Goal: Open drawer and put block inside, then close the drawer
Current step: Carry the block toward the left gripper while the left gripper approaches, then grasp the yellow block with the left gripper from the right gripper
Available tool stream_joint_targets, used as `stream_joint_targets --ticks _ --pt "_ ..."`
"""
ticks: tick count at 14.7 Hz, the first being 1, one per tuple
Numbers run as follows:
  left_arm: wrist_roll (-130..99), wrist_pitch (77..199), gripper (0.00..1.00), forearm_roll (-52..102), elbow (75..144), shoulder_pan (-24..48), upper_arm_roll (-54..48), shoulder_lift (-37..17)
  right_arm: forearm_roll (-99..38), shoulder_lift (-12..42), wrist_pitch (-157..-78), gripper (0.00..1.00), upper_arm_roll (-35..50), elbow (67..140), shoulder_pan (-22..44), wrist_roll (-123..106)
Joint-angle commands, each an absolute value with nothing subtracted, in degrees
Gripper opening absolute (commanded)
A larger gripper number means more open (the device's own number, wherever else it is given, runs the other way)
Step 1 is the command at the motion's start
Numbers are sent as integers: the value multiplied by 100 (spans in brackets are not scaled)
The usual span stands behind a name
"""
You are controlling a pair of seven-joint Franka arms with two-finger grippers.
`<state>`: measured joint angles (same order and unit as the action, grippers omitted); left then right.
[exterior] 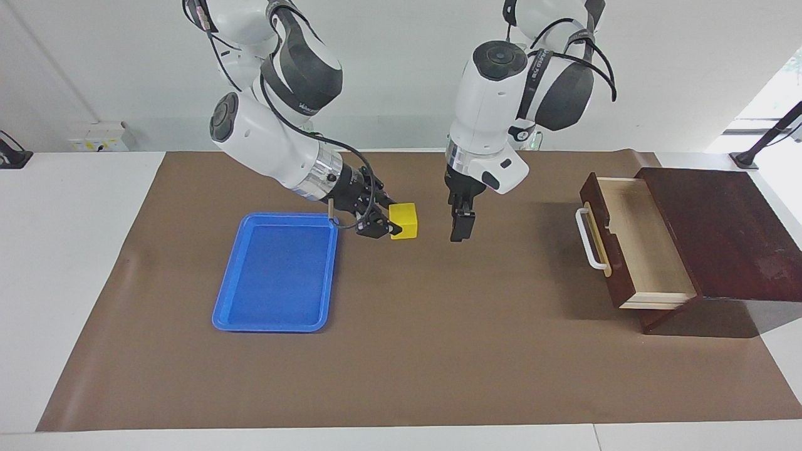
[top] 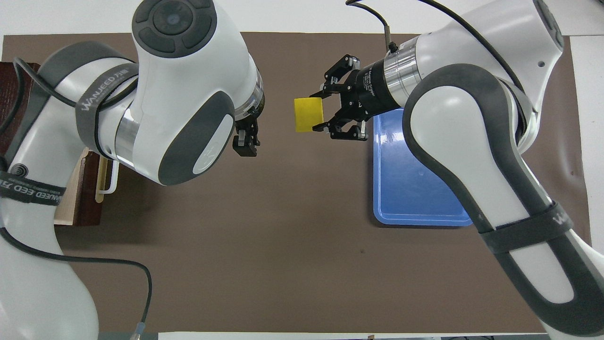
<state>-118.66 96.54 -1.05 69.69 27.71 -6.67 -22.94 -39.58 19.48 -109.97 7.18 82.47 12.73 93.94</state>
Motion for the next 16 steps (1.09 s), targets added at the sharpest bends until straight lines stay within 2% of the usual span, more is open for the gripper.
stream_joint_targets --ticks 1,14,16 --pt "-12347 9457 100 0 6724 2865 -545 -2417 -3964 1951 -11145 0 729 8270 1336 9545" --pt "-12990 9747 100 61 6688 3146 -571 -2584 -3981 1951 -11153 0 729 8271 1441 9729" --pt "-13017 9756 100 62 6523 3199 -589 -2593 -3981 1951 -11162 0 729 8271 1450 9738"
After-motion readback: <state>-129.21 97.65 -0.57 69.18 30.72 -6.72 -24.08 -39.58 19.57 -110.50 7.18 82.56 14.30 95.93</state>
